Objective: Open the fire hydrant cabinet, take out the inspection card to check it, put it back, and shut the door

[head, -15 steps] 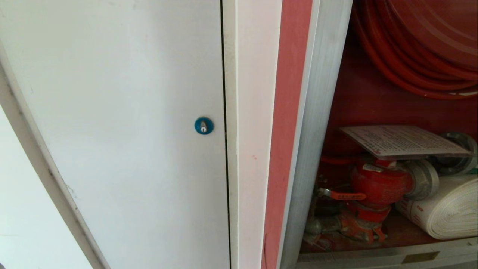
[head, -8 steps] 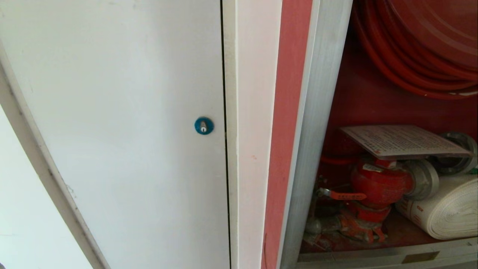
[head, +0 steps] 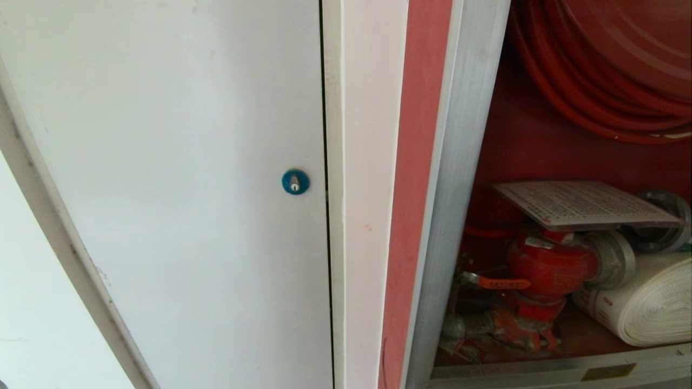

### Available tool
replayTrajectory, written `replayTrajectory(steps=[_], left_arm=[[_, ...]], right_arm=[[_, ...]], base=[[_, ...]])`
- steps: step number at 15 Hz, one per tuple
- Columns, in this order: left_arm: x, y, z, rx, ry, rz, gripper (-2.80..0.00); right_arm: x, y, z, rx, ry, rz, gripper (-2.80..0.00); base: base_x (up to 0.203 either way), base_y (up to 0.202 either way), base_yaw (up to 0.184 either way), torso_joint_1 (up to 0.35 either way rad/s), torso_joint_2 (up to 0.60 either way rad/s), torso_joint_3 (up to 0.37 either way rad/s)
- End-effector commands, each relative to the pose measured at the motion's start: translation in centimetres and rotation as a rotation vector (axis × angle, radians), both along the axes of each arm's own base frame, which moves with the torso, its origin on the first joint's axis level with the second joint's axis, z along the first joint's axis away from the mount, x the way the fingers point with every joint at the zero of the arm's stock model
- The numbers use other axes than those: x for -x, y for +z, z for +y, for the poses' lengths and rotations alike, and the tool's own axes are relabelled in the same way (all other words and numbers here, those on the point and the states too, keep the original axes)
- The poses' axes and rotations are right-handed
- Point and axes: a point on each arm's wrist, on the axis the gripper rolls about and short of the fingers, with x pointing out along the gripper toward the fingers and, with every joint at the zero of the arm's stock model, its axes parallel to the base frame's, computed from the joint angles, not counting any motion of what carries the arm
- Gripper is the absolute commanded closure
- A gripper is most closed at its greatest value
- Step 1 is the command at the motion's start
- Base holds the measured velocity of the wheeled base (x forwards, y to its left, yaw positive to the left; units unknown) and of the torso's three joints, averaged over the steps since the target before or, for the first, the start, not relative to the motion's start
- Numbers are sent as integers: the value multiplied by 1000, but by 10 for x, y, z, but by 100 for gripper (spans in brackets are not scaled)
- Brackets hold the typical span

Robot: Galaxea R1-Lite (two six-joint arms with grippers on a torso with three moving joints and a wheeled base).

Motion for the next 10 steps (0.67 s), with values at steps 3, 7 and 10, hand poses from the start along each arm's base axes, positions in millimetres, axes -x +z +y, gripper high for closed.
replayTrajectory(steps=[3, 7, 10], left_arm=[[-2, -6, 0, -1, -1, 20, 0], [-2, -6, 0, -1, -1, 20, 0], [-2, -6, 0, -1, -1, 20, 0]], right_arm=[[-20, 42, -3, 54, -124, 88, 0], [-42, 97, -4, 316, -178, 181, 0], [-46, 127, -5, 478, -126, 439, 0]], base=[[0, 0, 0, 0, 0, 0], [0, 0, 0, 0, 0, 0], [0, 0, 0, 0, 0, 0]])
